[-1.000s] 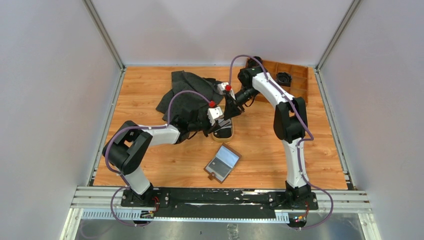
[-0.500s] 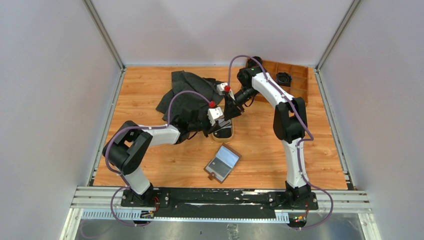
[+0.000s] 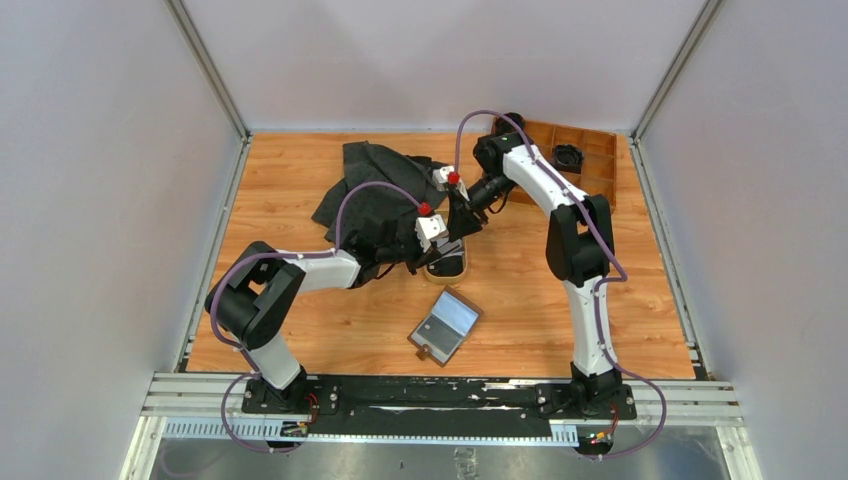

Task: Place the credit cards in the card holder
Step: Pick up the credit card from the storage box.

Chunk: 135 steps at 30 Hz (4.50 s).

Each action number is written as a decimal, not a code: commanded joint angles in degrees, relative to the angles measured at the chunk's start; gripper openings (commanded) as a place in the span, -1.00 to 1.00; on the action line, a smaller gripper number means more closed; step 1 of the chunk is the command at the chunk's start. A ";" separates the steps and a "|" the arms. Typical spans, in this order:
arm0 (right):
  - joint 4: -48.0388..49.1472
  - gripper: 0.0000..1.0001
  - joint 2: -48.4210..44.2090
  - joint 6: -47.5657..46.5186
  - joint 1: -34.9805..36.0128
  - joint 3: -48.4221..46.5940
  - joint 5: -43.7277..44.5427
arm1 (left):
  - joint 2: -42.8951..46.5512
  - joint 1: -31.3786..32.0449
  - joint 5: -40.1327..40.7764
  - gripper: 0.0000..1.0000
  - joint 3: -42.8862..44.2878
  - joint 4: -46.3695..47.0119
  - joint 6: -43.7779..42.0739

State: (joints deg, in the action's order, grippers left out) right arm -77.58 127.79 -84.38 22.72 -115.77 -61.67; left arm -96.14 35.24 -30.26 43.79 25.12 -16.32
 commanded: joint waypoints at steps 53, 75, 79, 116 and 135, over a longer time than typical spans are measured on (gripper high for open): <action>-1.47 -0.60 -0.83 2.74 1.92 -4.49 2.33 | 0.52 0.88 -2.74 -1.00 -0.59 0.63 -1.08; 0.13 -0.90 -1.14 -3.75 2.32 1.39 4.71 | 1.20 0.74 -3.49 -1.00 -0.23 0.63 -0.77; 0.37 -1.00 -1.35 -5.27 2.33 1.40 5.06 | 0.33 0.71 -2.53 -0.97 0.31 0.63 0.01; 3.09 -1.00 -5.73 -5.90 1.39 4.63 1.78 | -5.35 -1.98 -3.65 -0.81 8.52 0.63 3.46; 2.70 0.13 -10.59 6.99 -2.66 1.38 -2.31 | -0.86 -1.94 -2.47 -1.00 5.61 0.72 1.80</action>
State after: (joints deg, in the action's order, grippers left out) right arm -73.28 122.39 -82.21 22.74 -113.25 -61.47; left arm -99.92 33.50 -32.73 50.39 25.04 -14.61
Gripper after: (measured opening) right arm 0.501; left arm 0.006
